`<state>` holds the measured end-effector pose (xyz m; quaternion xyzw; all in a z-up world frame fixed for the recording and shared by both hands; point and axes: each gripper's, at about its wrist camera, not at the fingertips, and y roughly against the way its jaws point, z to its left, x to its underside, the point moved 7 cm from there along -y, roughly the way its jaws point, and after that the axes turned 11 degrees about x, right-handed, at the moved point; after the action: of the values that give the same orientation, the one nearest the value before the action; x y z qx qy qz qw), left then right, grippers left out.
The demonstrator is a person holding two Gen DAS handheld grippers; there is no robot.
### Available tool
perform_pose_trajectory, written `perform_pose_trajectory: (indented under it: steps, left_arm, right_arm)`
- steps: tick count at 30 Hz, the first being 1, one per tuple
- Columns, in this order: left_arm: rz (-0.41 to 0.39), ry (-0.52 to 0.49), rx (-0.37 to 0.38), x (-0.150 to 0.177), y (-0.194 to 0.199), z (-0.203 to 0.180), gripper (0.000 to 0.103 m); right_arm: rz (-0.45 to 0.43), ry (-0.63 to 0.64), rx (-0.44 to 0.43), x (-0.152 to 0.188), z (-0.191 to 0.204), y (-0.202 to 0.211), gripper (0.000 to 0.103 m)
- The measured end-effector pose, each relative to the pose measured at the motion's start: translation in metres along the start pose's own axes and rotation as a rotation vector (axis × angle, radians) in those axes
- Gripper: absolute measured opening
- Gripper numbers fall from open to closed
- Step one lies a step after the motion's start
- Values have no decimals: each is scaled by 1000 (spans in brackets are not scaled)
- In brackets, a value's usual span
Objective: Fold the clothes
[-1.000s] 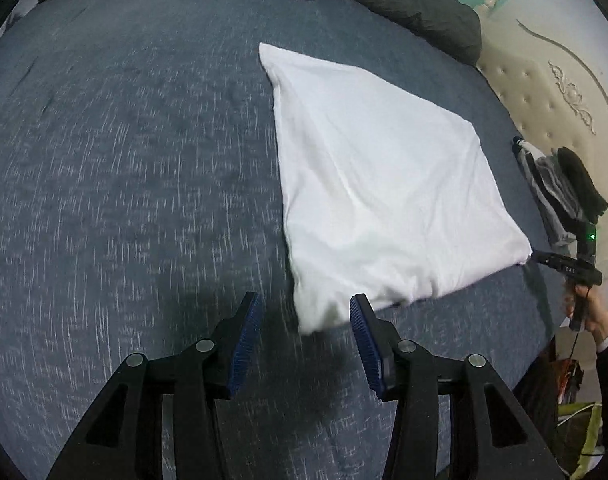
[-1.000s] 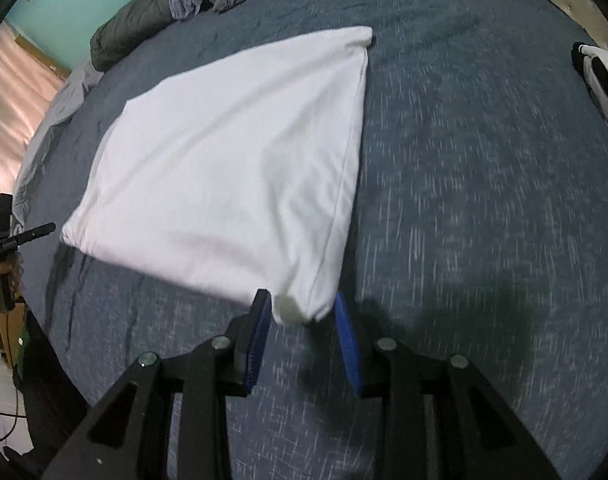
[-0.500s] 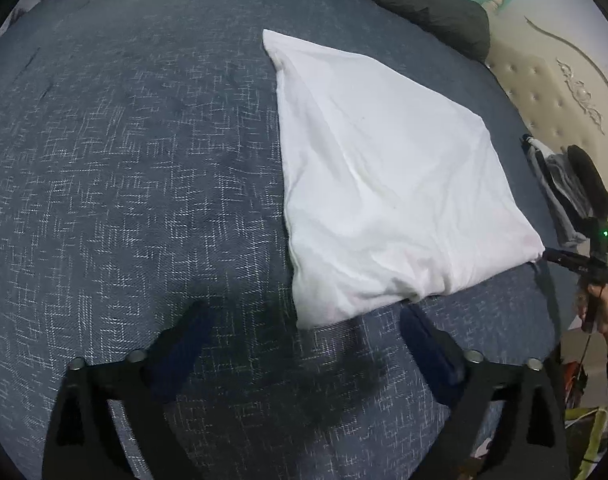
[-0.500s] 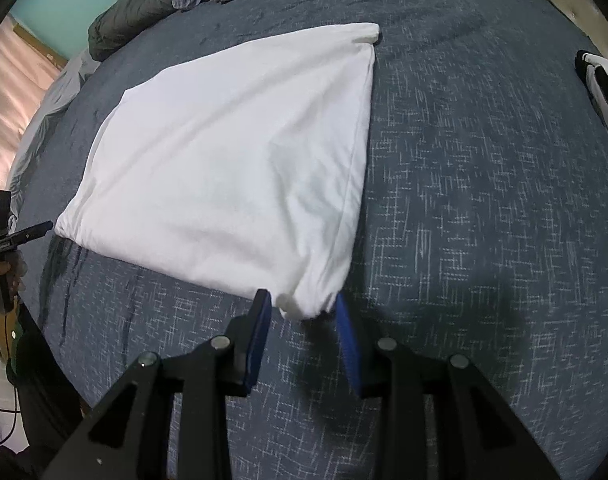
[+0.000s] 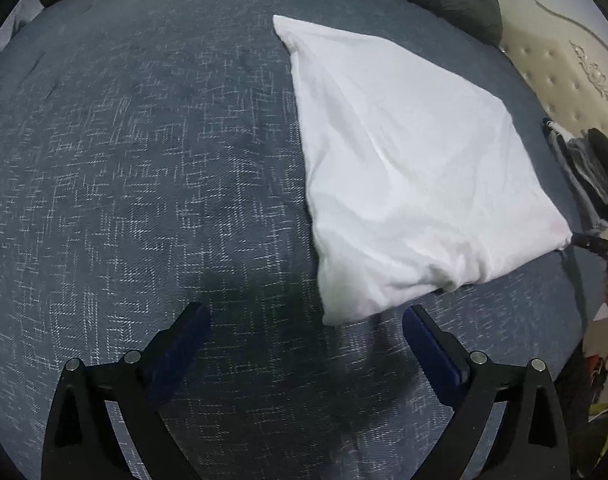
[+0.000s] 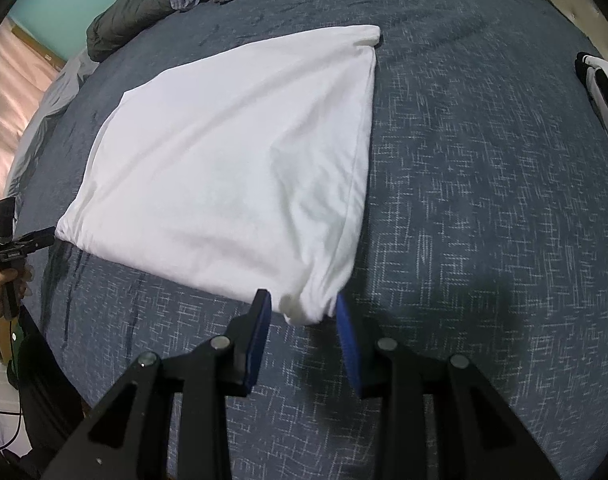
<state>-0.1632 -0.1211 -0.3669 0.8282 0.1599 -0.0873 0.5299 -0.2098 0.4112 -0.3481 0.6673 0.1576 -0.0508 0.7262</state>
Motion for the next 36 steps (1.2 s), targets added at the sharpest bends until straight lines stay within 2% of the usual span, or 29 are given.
perform_pose_trajectory:
  steps: [8, 13, 22, 36]
  left_arm:
    - [-12, -28, -52, -4, -4, 1, 100]
    - [-19, -44, -11, -7, -4, -3, 99]
    - [-45, -60, -8, -10, -8, -5, 99]
    - [-44, -85, -20, -20, -24, -12, 100]
  right_arm:
    - [7, -2, 1, 2, 2, -7, 33]
    - [7, -12, -1, 1, 1, -11, 33]
    - [7, -20, -3, 0, 2, -16, 33]
    - [0, -27, -6, 2, 4, -17, 33]
